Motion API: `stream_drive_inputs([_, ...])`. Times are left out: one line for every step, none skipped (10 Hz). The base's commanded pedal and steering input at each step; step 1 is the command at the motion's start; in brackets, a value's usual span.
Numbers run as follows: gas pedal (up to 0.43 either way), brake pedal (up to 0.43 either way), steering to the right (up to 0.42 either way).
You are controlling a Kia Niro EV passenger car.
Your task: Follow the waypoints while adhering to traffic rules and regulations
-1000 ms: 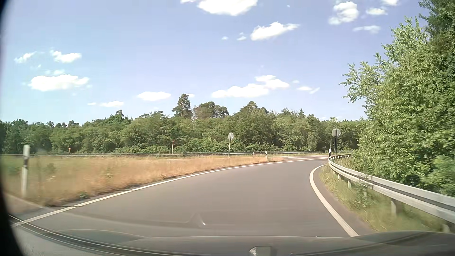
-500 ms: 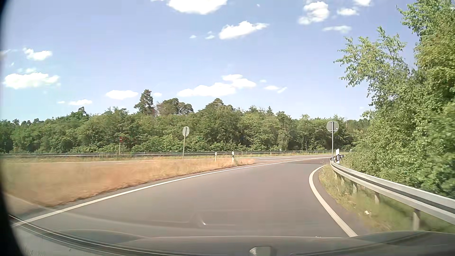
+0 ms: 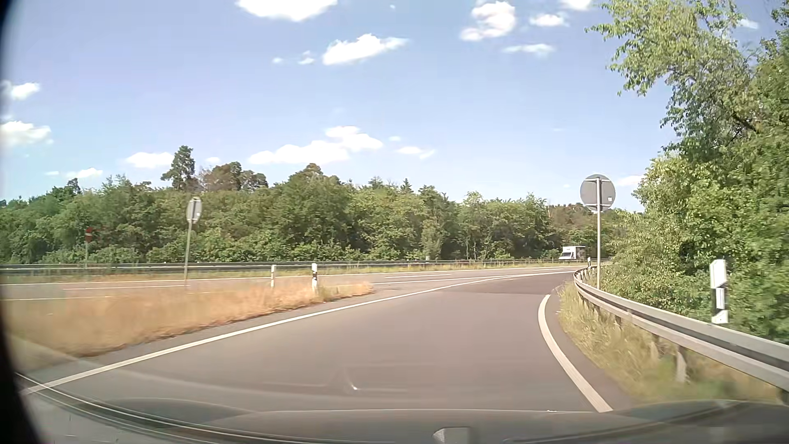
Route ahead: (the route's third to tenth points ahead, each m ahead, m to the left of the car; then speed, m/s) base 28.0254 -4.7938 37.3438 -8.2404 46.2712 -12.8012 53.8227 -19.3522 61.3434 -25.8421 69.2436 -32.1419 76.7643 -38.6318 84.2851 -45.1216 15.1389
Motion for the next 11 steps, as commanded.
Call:
stream_drive_inputs([0.157,0.030,0.089])
stream_drive_inputs([0.130,0.030,0.089])
stream_drive_inputs([0.130,0.030,0.089])
stream_drive_inputs([0.130,0.030,0.089])
stream_drive_inputs([0.130,0.030,0.089])
stream_drive_inputs([0.130,0.030,0.090])
stream_drive_inputs([0.118,0.030,0.090])
stream_drive_inputs([0.118,0.030,0.090])
stream_drive_inputs([0.118,0.030,0.090])
stream_drive_inputs([0.118,0.030,0.091])
stream_drive_inputs([0.130,0.030,0.092])
